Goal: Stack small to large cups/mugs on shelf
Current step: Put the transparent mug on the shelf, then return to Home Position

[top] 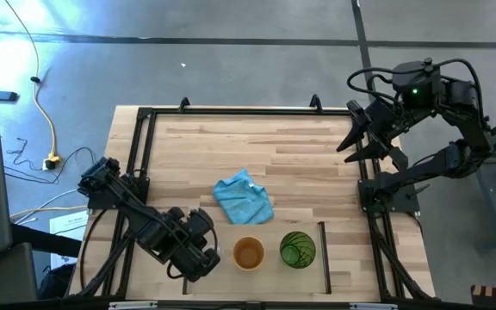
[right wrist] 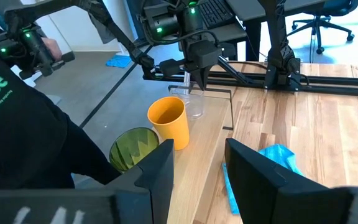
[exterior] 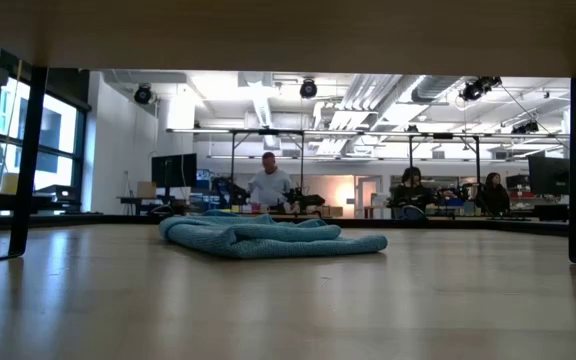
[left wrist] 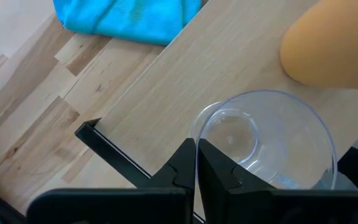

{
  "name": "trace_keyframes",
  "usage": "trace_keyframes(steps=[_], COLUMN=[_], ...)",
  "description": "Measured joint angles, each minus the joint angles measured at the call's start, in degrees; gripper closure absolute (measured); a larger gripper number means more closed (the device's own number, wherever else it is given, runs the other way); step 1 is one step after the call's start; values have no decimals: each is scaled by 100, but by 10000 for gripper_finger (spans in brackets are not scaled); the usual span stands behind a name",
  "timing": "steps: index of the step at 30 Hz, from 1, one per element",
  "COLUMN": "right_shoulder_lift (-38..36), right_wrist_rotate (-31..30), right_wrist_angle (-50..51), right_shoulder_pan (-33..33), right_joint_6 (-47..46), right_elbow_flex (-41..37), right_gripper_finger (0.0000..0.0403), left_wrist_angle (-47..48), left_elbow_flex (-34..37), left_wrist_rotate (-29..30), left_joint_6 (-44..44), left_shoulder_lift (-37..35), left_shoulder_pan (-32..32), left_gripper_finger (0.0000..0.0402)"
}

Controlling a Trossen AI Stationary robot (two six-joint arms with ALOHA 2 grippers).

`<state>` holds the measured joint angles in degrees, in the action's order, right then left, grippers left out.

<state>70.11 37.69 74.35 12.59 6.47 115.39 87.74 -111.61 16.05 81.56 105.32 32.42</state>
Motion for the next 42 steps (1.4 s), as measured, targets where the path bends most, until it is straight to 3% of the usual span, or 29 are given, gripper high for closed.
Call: trace_keyframes(steps=[21,32,42], right_shoulder_lift=[0,0,0], right_wrist_rotate=[0,1,1], right_wrist_angle=[0,0,0], right_shoulder_pan=[1,-1,-1], right_joint_6=[102,-6,-6], right_elbow_flex=[0,0,0], right_gripper_finger=[268,268,268], left_wrist_angle=[-74,-74,-124], left_elbow_flex=[2,8,9], left_wrist_rotate=[-94,-124,-76], left_joint_6=[38,62,122], left_shoulder_lift=[0,7,7], left_shoulder_pan=[74,74,74], left_gripper_finger=[400,358,349])
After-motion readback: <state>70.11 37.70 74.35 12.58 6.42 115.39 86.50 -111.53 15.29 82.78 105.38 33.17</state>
